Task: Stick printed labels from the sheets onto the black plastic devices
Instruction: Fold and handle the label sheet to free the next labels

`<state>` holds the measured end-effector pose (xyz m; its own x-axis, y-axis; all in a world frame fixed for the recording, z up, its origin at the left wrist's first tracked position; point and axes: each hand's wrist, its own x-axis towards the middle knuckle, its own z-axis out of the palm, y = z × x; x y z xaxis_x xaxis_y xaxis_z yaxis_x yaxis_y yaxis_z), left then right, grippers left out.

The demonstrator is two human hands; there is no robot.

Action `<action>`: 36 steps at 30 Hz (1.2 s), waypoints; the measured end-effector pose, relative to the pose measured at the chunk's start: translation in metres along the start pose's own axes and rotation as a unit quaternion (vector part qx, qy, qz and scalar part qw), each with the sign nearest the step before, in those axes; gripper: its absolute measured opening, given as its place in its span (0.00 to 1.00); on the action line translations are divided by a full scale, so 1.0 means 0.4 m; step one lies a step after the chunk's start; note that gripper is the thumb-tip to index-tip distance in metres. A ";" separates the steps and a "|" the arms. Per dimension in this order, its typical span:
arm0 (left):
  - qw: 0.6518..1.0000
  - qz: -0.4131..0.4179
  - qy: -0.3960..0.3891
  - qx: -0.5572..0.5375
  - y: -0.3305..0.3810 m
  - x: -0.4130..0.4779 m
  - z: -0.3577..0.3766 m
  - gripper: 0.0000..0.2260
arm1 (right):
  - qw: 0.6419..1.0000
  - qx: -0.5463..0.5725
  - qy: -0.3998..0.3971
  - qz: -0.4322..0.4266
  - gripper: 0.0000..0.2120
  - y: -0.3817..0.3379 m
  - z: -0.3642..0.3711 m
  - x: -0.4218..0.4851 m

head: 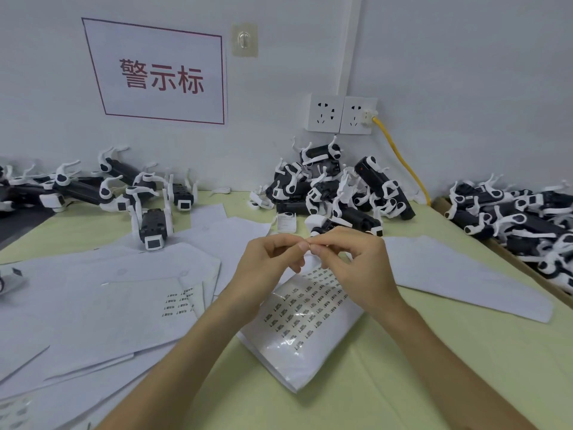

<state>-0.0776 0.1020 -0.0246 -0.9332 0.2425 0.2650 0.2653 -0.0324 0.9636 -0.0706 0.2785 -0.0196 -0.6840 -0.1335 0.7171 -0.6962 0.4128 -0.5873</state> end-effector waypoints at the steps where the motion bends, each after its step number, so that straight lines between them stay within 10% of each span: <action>1: 1.000 0.000 0.008 -0.003 -0.001 0.000 0.002 0.08 | 1.000 0.002 -0.003 -0.001 0.08 -0.001 0.001 -0.001; 13: 0.996 -0.070 -0.027 -0.048 0.008 0.003 -0.008 0.18 | 0.976 -0.161 0.019 -0.148 0.03 0.031 -0.001 0.000; 25: 0.959 -0.119 0.072 0.248 -0.016 0.011 -0.032 0.15 | 0.994 -0.060 0.091 0.005 0.20 0.007 -0.018 0.007; 33: 0.938 -0.107 0.061 0.324 -0.020 0.007 -0.019 0.18 | 0.996 -0.018 0.077 0.041 0.06 0.018 -0.029 0.010; 36: 0.942 -0.141 0.028 0.302 -0.019 0.014 -0.027 0.18 | 0.996 -0.012 -0.016 0.083 0.28 0.025 -0.033 0.011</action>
<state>-0.0873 0.0932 -0.0301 -0.9941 0.1067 0.0182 0.0779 0.5884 0.8048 -0.0776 0.2941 -0.0175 -0.7955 -0.0900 0.5992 -0.5683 0.4537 -0.6864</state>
